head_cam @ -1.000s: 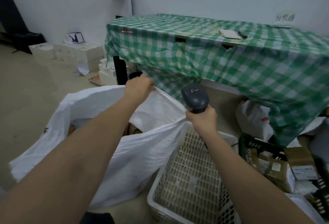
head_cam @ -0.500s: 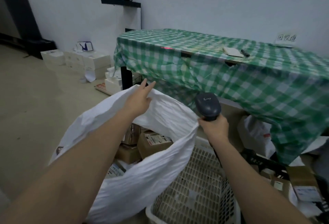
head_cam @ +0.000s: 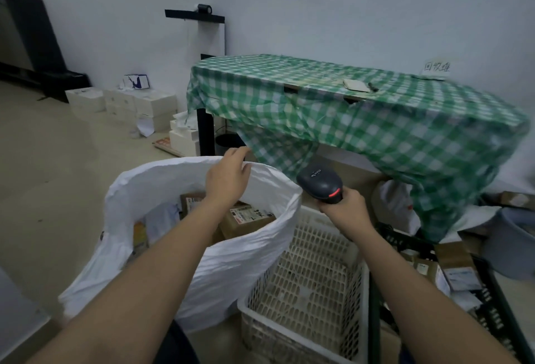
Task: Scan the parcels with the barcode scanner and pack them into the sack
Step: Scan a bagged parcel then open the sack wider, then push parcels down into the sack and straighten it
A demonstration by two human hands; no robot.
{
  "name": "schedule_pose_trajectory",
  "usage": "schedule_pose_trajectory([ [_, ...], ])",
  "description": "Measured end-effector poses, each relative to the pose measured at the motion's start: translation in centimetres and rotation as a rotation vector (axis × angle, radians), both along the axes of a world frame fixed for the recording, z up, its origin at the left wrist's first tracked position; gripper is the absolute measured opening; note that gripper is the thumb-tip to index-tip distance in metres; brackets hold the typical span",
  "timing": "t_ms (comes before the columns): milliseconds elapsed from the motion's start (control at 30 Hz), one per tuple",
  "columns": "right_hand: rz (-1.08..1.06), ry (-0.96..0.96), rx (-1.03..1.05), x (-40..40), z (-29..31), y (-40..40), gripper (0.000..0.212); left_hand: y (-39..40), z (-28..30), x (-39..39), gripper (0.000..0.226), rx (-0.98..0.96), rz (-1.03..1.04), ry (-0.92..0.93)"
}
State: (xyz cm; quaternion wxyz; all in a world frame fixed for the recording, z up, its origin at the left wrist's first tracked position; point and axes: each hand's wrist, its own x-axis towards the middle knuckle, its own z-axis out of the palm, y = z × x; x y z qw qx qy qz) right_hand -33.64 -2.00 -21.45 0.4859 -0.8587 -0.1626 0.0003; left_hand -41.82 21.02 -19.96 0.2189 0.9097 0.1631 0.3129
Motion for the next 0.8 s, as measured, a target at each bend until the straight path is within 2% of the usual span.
schedule_pose_trajectory([
  [200, -0.002, -0.023, -0.149, -2.1, -0.7, -8.0, 0.022, -7.4, -0.8, 0.1, 0.027, -0.004, -0.19, 0.014],
  [367, -0.037, -0.024, -0.185, -2.6, -2.7, -16.3, 0.017, -15.1, -3.3, 2.0, 0.028, -0.051, -0.39, 0.084],
  [600, -0.156, 0.106, -0.352, -0.6, -9.5, -26.9, 0.014, -23.8, -10.8, 6.8, 0.024, -0.1, -0.564, 0.383],
  [700, -0.134, 0.171, -0.474, 0.4, -12.8, -29.7, 0.019, -26.9, -14.9, 8.6, 0.028, -0.084, -0.597, 0.503],
  [800, -0.125, 0.183, -0.481, 1.7, -17.0, -31.2, 0.021, -29.5, -19.4, 9.6, 0.029, -0.069, -0.652, 0.613],
])
